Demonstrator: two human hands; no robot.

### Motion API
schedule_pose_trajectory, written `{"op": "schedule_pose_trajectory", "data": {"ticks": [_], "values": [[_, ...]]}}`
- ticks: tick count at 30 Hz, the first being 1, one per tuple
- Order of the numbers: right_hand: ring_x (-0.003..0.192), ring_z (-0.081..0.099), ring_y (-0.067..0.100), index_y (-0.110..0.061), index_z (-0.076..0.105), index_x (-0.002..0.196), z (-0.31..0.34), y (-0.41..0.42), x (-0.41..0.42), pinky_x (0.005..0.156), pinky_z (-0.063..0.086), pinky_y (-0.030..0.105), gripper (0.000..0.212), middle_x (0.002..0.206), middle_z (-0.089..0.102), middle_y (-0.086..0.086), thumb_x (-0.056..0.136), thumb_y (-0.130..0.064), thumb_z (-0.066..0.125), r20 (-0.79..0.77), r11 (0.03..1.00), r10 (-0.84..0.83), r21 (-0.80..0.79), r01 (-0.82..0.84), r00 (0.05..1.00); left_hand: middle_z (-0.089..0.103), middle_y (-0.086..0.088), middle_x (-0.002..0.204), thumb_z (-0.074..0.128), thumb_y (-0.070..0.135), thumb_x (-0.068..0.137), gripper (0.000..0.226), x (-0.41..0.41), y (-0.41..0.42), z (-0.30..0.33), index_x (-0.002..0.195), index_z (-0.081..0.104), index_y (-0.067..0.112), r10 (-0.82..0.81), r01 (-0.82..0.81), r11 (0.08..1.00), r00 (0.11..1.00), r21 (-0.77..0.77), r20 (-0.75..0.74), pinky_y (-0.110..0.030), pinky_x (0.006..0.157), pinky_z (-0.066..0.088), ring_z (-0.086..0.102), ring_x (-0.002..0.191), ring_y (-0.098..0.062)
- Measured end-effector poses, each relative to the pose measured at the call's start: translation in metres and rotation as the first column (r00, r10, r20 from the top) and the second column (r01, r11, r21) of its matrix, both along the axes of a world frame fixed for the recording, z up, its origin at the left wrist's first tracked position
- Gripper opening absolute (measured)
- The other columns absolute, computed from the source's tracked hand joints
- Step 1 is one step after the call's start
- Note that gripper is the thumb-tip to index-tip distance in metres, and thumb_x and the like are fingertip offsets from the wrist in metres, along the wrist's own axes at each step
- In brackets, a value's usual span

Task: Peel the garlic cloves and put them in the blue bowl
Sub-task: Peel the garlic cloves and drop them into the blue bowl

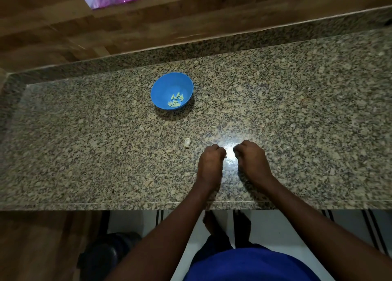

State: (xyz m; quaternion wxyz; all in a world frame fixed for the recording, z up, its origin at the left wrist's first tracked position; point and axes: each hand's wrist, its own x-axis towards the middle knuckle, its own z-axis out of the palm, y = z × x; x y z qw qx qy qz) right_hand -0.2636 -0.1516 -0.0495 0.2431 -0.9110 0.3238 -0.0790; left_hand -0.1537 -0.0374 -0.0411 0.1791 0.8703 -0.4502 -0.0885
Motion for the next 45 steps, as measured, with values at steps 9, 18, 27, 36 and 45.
{"op": "schedule_pose_trajectory", "data": {"ticks": [9,18,27,36,45], "values": [[0.061,0.039,0.019,-0.014,0.042,0.066,-0.002,0.015,-0.007,0.049,0.035,0.038,0.033,0.066,0.04,-0.002,0.075,0.009,0.063,0.024,1.0,-0.006,-0.003,0.006,1.0,0.062,-0.009,0.113,0.06,0.014,0.097,0.018,-0.032,0.02,-0.009,0.113,0.067,0.009,-0.067,0.069,0.997,0.997,-0.042,0.038,-0.037,0.081,0.047,0.053,0.101,-0.024],[0.066,0.062,0.023,-0.011,0.071,0.076,-0.001,0.013,0.003,0.058,0.047,0.03,0.014,0.075,0.069,0.006,0.084,-0.007,0.061,0.094,0.927,-0.332,0.214,0.307,0.938,0.056,-0.002,0.075,0.072,-0.005,0.075,0.021,-0.028,0.027,-0.002,0.074,0.061,0.013,0.008,-0.006,1.0,0.996,-0.018,0.087,-0.034,0.05,0.038,0.05,0.068,-0.02],[0.071,0.065,0.02,-0.014,0.08,0.092,0.023,-0.016,0.041,0.065,0.042,0.022,0.023,0.086,0.077,0.008,0.085,-0.005,0.06,0.128,0.844,-0.479,0.337,0.416,0.868,0.072,0.006,0.075,0.076,0.005,0.085,0.007,0.003,0.01,0.035,0.092,0.079,0.007,0.451,-0.649,0.758,0.596,-0.068,-0.665,-0.006,0.055,0.047,0.063,0.058,0.006],[0.068,0.064,0.033,-0.006,0.064,0.07,0.008,-0.017,0.06,0.059,0.052,0.036,0.012,0.072,0.065,0.014,0.079,0.0,0.06,0.013,0.988,-0.15,0.033,0.149,0.989,0.076,0.0,0.081,0.076,0.002,0.086,0.008,0.005,0.019,0.043,0.093,0.079,0.004,0.401,-0.734,0.679,0.405,-0.03,-0.821,-0.02,0.062,0.058,0.073,0.07,-0.008],[0.06,0.062,0.03,0.0,0.069,0.07,0.026,0.029,0.045,0.067,0.057,0.053,0.01,0.065,0.065,0.016,0.078,0.007,0.066,-0.123,0.299,-0.501,0.904,0.305,0.857,0.078,-0.005,0.083,0.069,-0.005,0.088,0.012,0.011,0.079,0.058,0.088,0.075,0.006,0.161,-0.839,0.541,0.032,0.061,-0.987,-0.022,0.069,0.06,0.073,0.078,-0.015]]}}
